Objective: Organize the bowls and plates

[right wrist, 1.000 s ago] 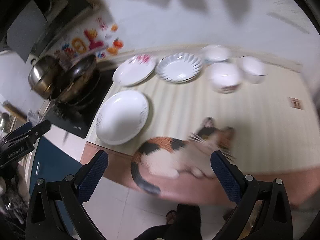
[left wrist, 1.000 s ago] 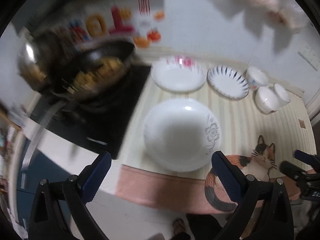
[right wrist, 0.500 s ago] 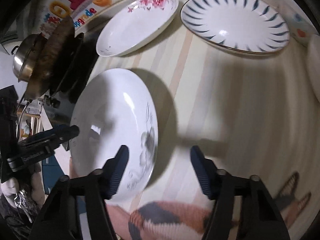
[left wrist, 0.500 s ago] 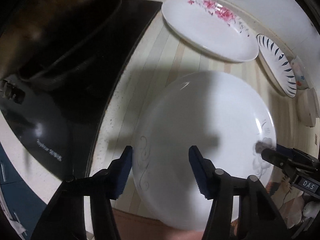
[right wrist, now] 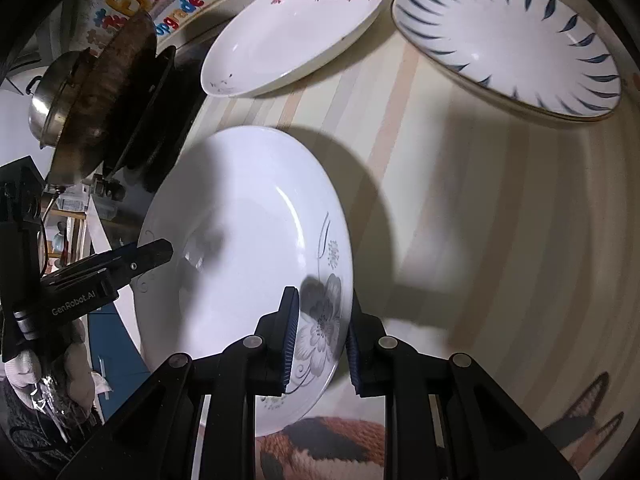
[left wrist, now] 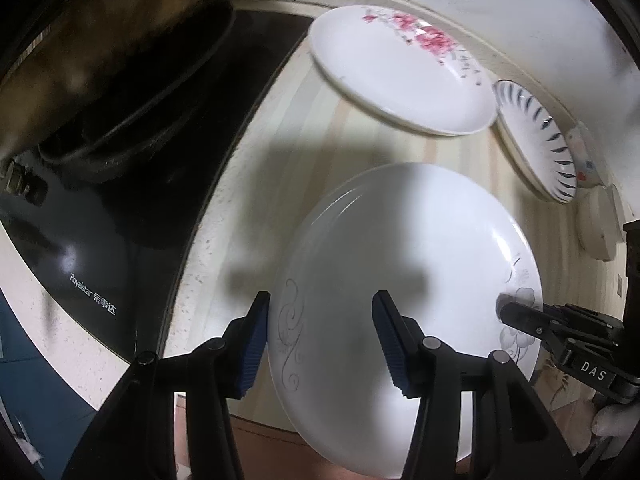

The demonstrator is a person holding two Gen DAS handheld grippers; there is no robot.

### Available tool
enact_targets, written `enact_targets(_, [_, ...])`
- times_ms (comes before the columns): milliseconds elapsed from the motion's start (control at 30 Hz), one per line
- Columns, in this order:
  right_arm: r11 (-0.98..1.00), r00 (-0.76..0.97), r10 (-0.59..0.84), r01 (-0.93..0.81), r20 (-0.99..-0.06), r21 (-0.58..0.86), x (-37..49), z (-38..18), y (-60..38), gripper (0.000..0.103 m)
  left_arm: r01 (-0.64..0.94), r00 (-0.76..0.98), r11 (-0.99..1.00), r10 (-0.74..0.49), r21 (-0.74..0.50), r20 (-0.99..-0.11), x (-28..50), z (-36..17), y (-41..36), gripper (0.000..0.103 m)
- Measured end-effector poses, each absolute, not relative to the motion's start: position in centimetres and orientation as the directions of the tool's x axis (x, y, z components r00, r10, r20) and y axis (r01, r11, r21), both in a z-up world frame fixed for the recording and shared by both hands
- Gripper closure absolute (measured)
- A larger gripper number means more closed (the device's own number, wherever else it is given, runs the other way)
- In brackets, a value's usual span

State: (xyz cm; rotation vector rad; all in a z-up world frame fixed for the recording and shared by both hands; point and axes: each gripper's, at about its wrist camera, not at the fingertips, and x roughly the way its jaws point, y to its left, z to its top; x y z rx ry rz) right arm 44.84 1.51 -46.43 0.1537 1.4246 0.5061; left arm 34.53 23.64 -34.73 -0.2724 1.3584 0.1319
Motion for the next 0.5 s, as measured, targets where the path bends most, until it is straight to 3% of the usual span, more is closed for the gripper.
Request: enact_targets(500, [0.907, 0.157, 0.413, -0.163, -0.897, 0.389, 40.3, -39.7, -9.8, 0.079, -0.056, 0.261, 0.985, -0.142, -0.162, -0.955, 34.5, -31.7, 12.8, 0.054])
